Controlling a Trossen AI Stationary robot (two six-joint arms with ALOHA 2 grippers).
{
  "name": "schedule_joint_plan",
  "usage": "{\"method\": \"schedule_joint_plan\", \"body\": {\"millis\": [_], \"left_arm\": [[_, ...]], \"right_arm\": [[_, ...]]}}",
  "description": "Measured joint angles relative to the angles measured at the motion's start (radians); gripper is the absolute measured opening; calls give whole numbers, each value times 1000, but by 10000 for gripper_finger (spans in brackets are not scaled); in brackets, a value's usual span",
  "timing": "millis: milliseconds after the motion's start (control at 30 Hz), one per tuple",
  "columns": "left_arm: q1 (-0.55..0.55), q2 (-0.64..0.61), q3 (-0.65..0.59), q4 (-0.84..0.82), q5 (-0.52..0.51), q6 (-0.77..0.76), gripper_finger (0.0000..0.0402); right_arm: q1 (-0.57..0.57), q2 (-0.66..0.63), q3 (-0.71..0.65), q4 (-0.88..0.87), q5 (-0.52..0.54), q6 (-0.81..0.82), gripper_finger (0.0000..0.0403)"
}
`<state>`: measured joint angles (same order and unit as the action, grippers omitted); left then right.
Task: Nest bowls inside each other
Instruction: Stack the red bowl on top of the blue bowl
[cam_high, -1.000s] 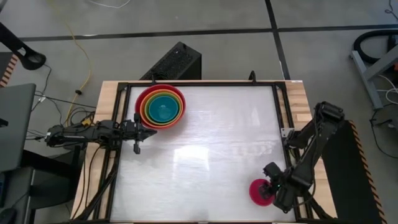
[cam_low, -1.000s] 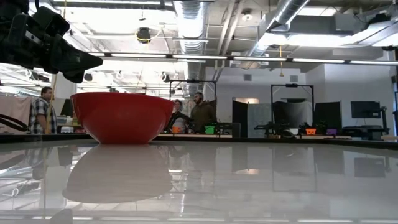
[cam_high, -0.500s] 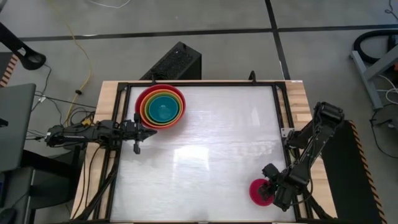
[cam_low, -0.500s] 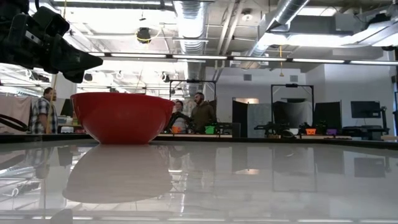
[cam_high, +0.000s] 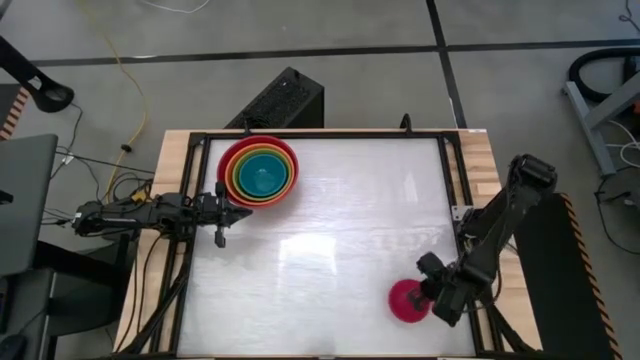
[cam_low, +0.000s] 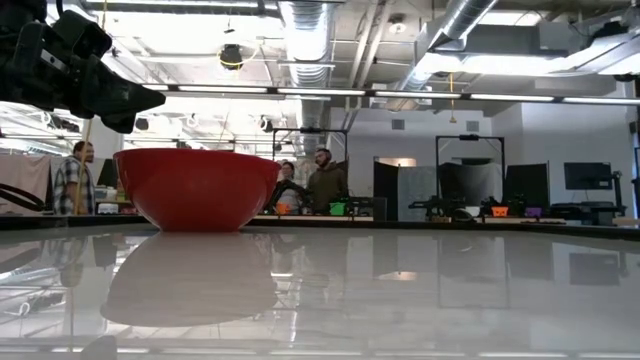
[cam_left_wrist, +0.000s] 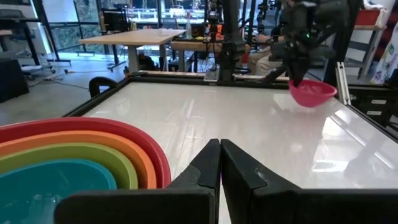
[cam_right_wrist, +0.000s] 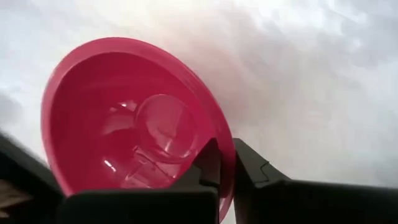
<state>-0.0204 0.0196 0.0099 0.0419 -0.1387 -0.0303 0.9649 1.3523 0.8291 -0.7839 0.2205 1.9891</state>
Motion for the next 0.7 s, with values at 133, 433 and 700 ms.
{"method": "schedule_joint_plan", "body": {"millis": [133, 433, 700], "left_arm": [[0, 0, 0, 0, 0, 0, 0], [0, 0, 0, 0, 0, 0, 0], [0, 0, 0, 0, 0, 0, 0]], "right_arm": [[-108, -85, 0, 13, 105, -136, 19], [-566, -107, 64, 331, 125, -799, 19], [-1016, 124, 225, 720, -173, -1233, 19]]}}
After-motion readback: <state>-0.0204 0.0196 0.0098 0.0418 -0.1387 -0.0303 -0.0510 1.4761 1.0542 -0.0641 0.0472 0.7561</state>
